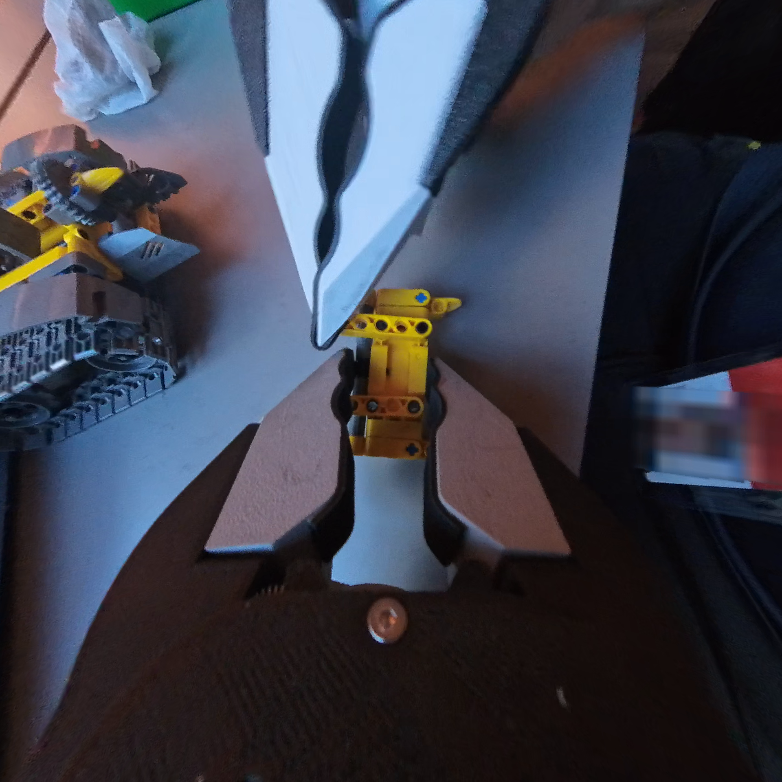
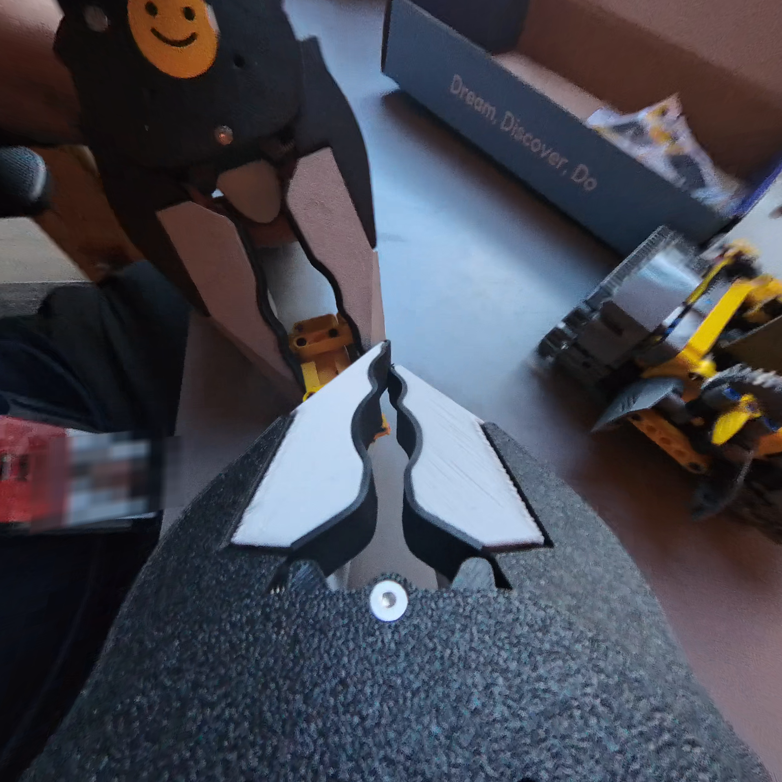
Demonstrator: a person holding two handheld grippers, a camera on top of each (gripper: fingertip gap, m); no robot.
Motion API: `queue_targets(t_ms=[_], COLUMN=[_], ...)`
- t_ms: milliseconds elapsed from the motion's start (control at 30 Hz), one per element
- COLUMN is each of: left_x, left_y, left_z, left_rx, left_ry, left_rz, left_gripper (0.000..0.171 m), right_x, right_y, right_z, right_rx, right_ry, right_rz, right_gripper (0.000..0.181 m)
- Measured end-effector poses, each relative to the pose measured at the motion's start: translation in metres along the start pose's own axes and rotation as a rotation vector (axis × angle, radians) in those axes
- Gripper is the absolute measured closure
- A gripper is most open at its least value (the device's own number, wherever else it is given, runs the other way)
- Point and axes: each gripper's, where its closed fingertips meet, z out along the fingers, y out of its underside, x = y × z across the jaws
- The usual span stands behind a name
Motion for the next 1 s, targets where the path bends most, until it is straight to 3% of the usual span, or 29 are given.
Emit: queue_targets(t_ms=[167, 267, 333, 400, 667, 1000], left_x=[-0.005, -0.008, -0.011, -0.015, -0.019, -0.023], left_y=[0.001, 0.001, 0.0, 0.001, -0.003, -0.001], left_z=[0.004, 0.005, 0.005, 0.006, 0.008, 0.007], left_rx=[-0.065, -0.053, -0.039, -0.055, -0.077, -0.117], left_ry=[-0.085, -0.131, -0.164, -0.206, -0.322, -0.4], left_rz=[0.046, 0.002, -0.02, -0.023, 0.029, 0.013], left_gripper=[0.14, 0.14, 0.14, 0.14, 0.14, 0.142], right_x=[0.016, 0.016, 0.01, 0.004, 0.004, 0.008], right_y=[-0.004, -0.013, -0.003, 0.005, 0.015, 0.016], right_z=[-0.008, -0.021, -0.021, -0.02, -0.013, 0.003], right_rx=[-0.02, -0.009, -0.082, -0.123, -0.103, -0.141], right_ry=[-0.11, -0.012, 0.051, 0.098, 0.241, 0.248], right_rz=[0.388, 0.32, 0.261, 0.225, 0.267, 0.293], right_gripper=[0.181, 0.179, 0.162, 0.157, 0.161, 0.17])
